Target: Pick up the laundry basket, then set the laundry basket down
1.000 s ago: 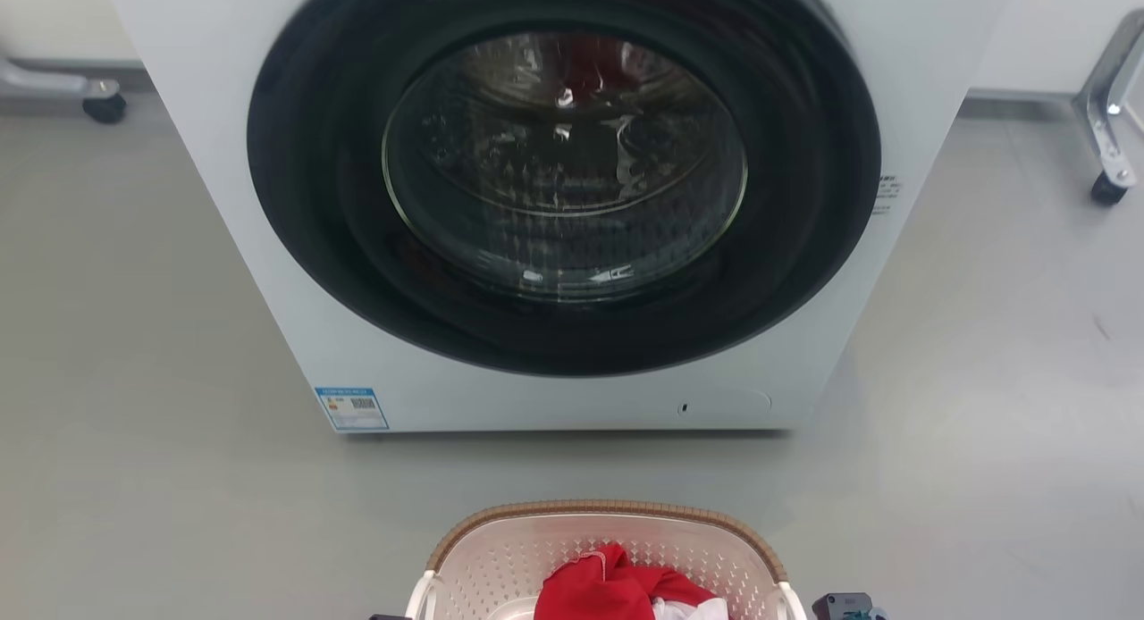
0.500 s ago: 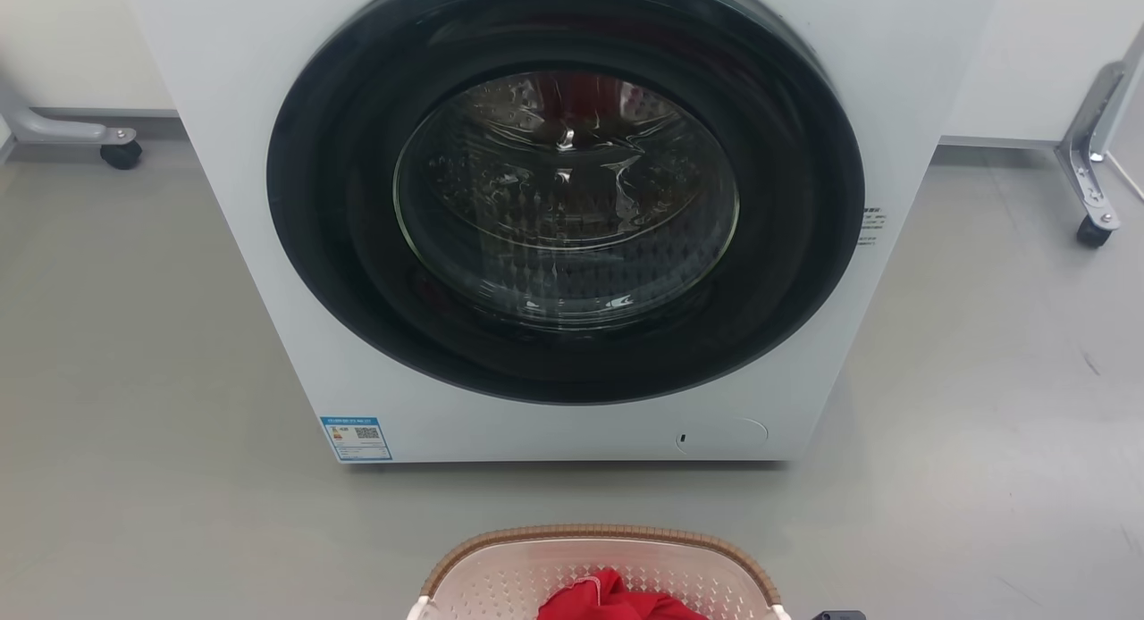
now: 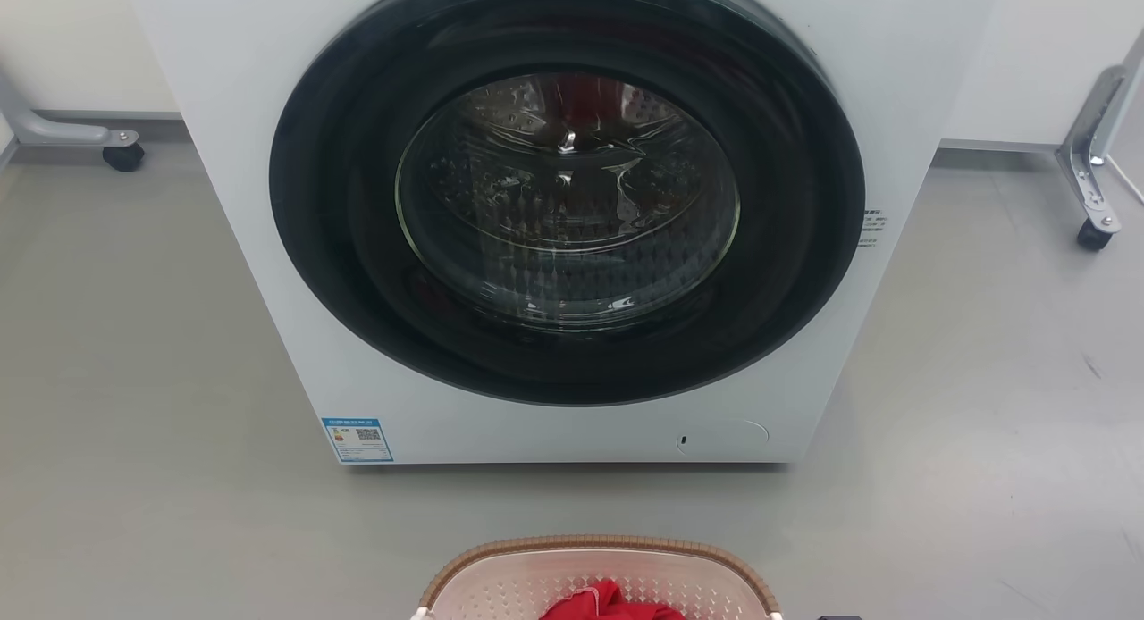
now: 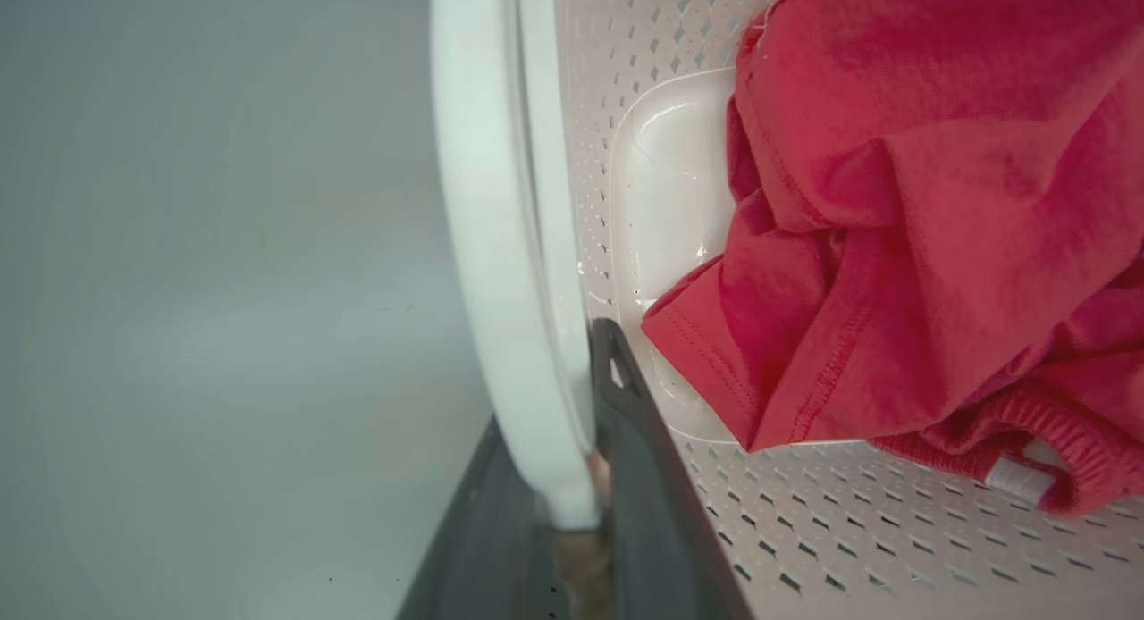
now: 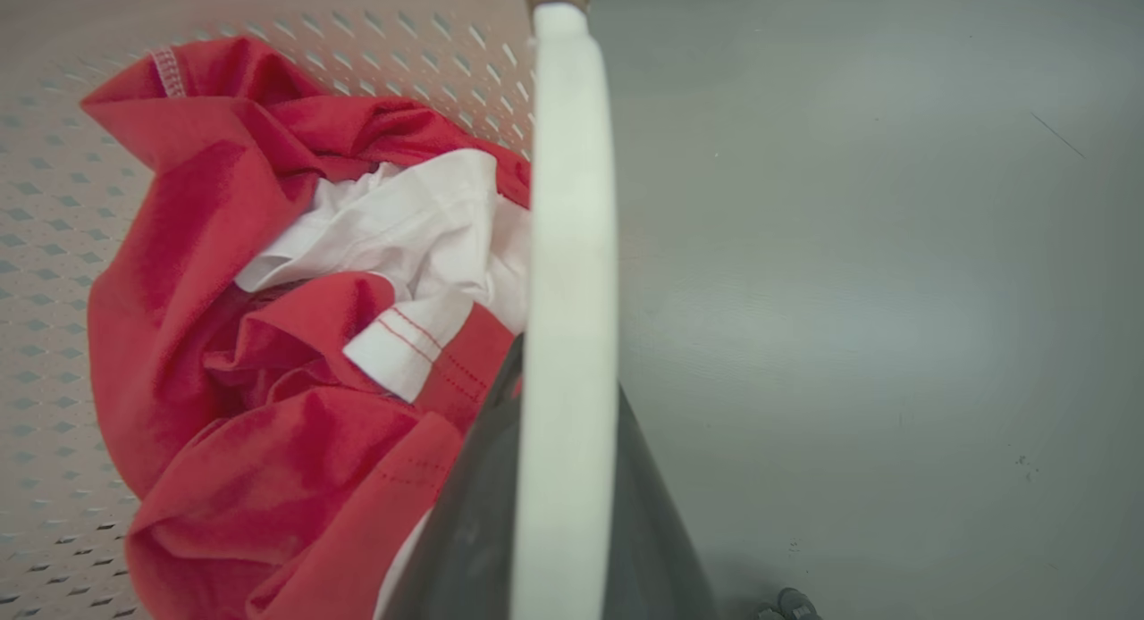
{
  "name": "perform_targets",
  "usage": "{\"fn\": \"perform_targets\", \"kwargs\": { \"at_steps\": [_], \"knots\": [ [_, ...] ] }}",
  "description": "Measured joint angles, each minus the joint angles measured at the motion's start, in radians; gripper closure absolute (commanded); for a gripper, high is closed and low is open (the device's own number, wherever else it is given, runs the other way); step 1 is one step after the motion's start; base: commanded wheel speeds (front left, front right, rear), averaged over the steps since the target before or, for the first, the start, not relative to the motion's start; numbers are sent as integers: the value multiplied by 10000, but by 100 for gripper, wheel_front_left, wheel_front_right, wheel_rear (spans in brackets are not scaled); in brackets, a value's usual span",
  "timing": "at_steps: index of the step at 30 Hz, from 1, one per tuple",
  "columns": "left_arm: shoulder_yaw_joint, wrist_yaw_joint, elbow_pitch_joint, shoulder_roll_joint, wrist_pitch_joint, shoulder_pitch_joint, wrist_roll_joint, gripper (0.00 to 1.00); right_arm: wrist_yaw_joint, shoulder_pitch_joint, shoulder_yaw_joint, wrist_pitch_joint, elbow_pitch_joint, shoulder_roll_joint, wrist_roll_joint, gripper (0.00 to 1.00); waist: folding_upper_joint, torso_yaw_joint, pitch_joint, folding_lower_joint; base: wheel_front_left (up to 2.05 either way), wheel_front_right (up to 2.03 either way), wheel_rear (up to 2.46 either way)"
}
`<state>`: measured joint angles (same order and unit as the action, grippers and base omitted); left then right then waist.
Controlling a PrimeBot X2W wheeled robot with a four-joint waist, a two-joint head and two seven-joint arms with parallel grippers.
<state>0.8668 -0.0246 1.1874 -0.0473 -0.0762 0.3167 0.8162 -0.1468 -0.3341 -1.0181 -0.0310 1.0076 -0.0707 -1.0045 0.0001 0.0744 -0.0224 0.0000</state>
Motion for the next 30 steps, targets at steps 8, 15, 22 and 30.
{"fn": "perform_targets", "kwargs": {
  "at_steps": [8, 15, 22, 30],
  "knots": [
    [96, 69, 15, -8, 2, 61, 46, 100, -2, -58, -182, 23, 46, -4, -173, 100, 0, -11, 14, 0, 0, 0, 0],
    [153, 75, 61, -8, 2, 118, 105, 100, -2, -93, -320, 56, 75, -4, -270, 100, 0, -28, 30, 0, 0, 0, 0],
    [221, 73, 75, -15, 2, 280, 347, 100, -2, -265, -447, 75, 107, -6, -472, 100, 0, -58, 72, 0, 0, 0, 0],
    [397, 75, 109, -10, 69, 272, 428, 100, 0, -270, -602, 151, 207, -4, -627, 100, 0, -76, 143, 0, 0, 0, 0]
  ]
}}
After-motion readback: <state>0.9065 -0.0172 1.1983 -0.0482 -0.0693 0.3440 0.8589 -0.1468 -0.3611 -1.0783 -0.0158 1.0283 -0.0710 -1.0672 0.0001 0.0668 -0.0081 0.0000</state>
